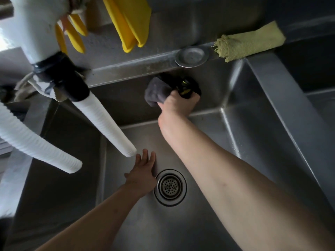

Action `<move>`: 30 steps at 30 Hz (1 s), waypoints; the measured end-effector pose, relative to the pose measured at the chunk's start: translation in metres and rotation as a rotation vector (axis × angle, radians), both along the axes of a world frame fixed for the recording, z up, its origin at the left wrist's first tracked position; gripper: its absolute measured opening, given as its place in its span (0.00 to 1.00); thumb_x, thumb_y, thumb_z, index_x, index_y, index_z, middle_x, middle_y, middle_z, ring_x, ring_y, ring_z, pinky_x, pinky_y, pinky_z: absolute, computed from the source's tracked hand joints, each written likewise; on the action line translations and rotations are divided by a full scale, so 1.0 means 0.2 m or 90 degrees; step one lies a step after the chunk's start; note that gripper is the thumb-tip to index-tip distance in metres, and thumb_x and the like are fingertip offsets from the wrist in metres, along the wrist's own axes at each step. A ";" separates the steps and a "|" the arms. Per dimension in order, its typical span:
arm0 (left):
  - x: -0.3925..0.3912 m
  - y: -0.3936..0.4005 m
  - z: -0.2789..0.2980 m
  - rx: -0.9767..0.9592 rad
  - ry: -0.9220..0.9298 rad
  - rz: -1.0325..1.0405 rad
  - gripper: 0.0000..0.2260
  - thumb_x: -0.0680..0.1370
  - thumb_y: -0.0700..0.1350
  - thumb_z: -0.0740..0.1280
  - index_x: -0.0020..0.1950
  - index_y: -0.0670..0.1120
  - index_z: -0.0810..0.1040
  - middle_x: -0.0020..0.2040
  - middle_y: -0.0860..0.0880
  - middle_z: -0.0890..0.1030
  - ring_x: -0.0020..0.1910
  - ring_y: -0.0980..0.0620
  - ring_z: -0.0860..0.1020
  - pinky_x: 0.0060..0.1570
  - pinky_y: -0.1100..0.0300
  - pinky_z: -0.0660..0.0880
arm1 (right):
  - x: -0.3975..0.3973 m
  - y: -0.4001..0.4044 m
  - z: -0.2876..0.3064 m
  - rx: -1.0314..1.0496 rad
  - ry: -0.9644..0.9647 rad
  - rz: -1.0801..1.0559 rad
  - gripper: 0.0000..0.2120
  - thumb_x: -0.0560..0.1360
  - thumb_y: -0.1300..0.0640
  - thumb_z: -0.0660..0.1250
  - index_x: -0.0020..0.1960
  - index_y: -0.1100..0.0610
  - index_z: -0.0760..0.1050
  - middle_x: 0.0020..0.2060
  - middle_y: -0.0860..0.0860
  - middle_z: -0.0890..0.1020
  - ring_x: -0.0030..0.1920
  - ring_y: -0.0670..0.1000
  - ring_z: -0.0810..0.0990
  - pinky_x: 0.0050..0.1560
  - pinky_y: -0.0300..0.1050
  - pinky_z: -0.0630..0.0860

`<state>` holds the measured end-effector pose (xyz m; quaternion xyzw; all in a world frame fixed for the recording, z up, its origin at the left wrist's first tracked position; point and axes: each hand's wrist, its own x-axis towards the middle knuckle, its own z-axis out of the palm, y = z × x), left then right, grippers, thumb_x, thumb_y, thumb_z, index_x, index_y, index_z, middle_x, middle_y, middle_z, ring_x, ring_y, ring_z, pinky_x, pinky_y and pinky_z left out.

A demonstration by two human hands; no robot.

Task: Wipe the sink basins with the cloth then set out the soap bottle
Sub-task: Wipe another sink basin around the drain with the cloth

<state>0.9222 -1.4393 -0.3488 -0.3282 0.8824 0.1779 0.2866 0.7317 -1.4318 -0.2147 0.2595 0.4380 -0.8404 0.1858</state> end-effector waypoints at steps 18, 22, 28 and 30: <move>0.01 -0.04 0.00 0.033 0.002 0.003 0.41 0.71 0.51 0.56 0.81 0.58 0.40 0.81 0.56 0.34 0.80 0.47 0.37 0.73 0.33 0.59 | 0.04 -0.09 -0.30 0.232 0.035 -0.016 0.22 0.77 0.69 0.65 0.66 0.51 0.73 0.61 0.56 0.78 0.54 0.50 0.76 0.54 0.32 0.69; 0.00 -0.03 0.03 0.029 0.002 0.009 0.43 0.67 0.53 0.53 0.81 0.59 0.40 0.81 0.57 0.35 0.80 0.48 0.37 0.73 0.34 0.59 | 0.04 -0.09 -0.34 0.282 0.039 0.002 0.21 0.78 0.68 0.65 0.68 0.54 0.73 0.62 0.56 0.77 0.58 0.55 0.78 0.53 0.34 0.67; 0.00 -0.02 0.05 0.036 0.005 0.012 0.44 0.65 0.52 0.53 0.81 0.59 0.40 0.81 0.57 0.35 0.80 0.48 0.37 0.73 0.34 0.59 | 0.05 -0.07 -0.37 0.322 0.043 0.033 0.21 0.78 0.68 0.64 0.69 0.53 0.72 0.64 0.56 0.76 0.61 0.57 0.78 0.55 0.38 0.69; 0.00 -0.03 0.04 0.034 0.006 0.013 0.44 0.65 0.52 0.53 0.81 0.59 0.40 0.81 0.57 0.35 0.80 0.48 0.36 0.73 0.34 0.59 | 0.04 -0.05 -0.43 0.337 -0.006 0.048 0.20 0.79 0.66 0.63 0.69 0.52 0.72 0.65 0.57 0.76 0.62 0.59 0.78 0.53 0.39 0.68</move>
